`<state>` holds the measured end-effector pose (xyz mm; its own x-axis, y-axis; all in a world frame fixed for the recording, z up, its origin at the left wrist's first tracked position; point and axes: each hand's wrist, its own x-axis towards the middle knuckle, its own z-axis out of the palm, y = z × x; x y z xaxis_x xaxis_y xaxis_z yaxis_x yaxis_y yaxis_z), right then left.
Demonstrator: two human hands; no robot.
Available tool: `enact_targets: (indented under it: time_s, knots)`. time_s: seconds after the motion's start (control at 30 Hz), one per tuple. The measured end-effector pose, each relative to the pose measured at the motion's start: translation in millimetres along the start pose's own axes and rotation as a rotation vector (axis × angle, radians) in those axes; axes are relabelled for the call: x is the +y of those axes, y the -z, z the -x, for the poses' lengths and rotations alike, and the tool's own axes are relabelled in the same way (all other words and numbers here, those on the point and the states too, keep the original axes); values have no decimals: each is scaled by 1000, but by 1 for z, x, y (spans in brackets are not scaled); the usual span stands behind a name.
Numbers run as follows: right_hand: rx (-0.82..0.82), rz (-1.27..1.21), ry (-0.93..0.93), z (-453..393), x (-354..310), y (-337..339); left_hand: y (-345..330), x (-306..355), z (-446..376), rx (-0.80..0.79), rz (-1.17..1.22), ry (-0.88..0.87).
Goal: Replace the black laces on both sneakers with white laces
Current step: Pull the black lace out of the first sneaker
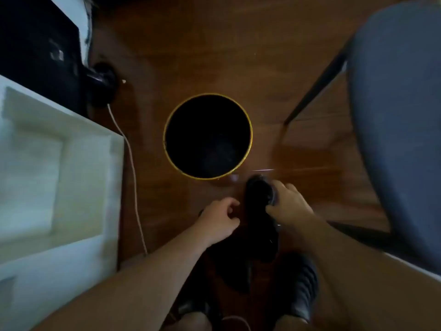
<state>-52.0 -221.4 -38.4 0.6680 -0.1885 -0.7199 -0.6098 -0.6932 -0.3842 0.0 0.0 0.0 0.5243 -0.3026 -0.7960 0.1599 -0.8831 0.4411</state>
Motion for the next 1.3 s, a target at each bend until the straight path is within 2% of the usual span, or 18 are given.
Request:
enact_targets:
  time_s: [0.13,0.17,0.3,0.37,0.47,0.53,0.7,0.8,1.03,1.1,1.2,1.3]
  knots:
    - [-232,66,-117,-33,42,-55,-47,-8,-77,-119,-52,40]
    - [-238,68,-107,-40,52,-69,-59,-9,-92,-148,-31,37]
    - [-129,121,-70,-47,71,-102,-100,-13,-109,-213,183,117]
    - [-33,21,-88,-39,70,-104,-104,-10,-106,-186,248,104]
    - [107,-133,-40,3,64,-89,-89,10,-69,-65,189,-3]
    - [179,-215,-5,41,55,-72,-74,33,-28,-62,154,-49]
    - [387,-258,202,129,7,-13,-25,75,67,54,63,-156]
    - [438,-260,321,182,-25,29,9,89,131,98,157,-228]
    - [576,-220,563,278,-56,108,44,112,243,241,360,-544]
    - [626,-312,636,288,-60,123,46,121,254,330,440,-678]
    - [679,-529,749,292,-74,139,46,130,261,429,714,-819]
    - [708,-663,817,288,-96,148,49,135,257,465,804,-908]
